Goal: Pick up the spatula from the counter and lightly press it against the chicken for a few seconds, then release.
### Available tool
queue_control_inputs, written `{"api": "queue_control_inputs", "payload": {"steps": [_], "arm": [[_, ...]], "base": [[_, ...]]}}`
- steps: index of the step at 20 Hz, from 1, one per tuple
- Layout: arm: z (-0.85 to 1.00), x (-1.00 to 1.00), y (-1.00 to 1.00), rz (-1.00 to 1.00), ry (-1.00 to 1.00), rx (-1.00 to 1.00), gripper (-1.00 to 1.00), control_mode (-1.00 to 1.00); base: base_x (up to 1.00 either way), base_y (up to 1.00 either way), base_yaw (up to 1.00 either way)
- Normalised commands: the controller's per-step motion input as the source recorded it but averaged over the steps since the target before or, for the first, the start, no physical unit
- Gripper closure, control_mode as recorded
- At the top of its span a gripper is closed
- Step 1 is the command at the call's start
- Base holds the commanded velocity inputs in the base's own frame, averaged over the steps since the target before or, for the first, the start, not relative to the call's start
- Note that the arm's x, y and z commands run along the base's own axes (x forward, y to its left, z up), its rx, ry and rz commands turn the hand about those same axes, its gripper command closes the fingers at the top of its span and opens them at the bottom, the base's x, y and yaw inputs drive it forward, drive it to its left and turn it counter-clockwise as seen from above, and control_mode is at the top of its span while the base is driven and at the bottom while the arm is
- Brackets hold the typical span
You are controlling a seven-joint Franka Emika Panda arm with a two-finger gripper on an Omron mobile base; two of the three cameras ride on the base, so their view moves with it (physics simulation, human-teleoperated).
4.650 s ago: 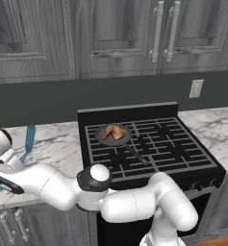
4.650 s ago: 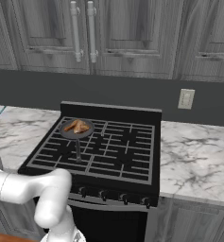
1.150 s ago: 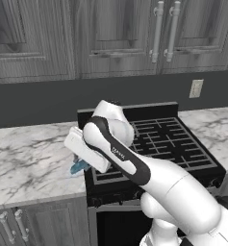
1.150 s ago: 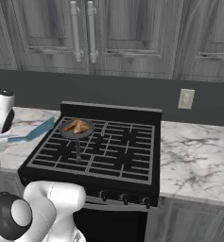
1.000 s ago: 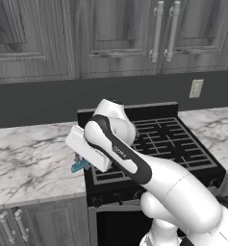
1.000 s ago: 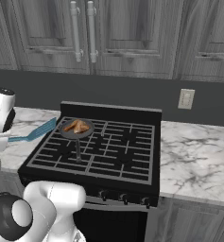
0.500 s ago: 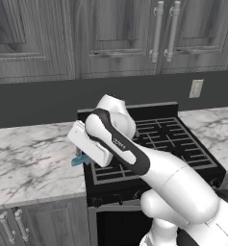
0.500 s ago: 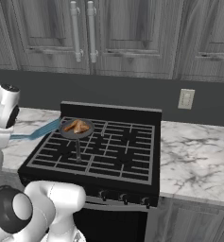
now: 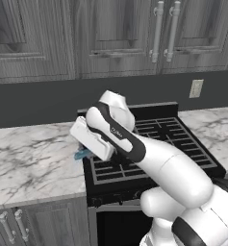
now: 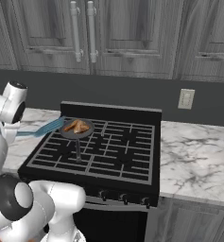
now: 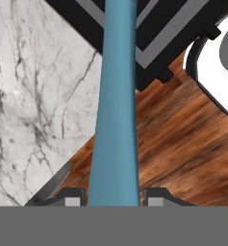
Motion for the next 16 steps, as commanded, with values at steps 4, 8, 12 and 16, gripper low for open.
{"api": "queue_control_inputs", "payload": {"steps": [4,8,12,16], "arm": [[0.00,0.20,-0.13,0.00,0.01,0.00,1.00,-1.00],[0.00,0.23,-0.10,0.00,0.03,0.00,1.00,-1.00],[0.00,0.27,-0.09,0.00,0.05,0.00,1.00,-1.00],[0.00,0.31,-0.06,0.00,0.05,0.00,1.00,-1.00]], "base": [[0.00,0.00,0.00],[0.00,0.00,0.00],[0.00,0.00,0.00],[0.00,0.00,0.00]]}}
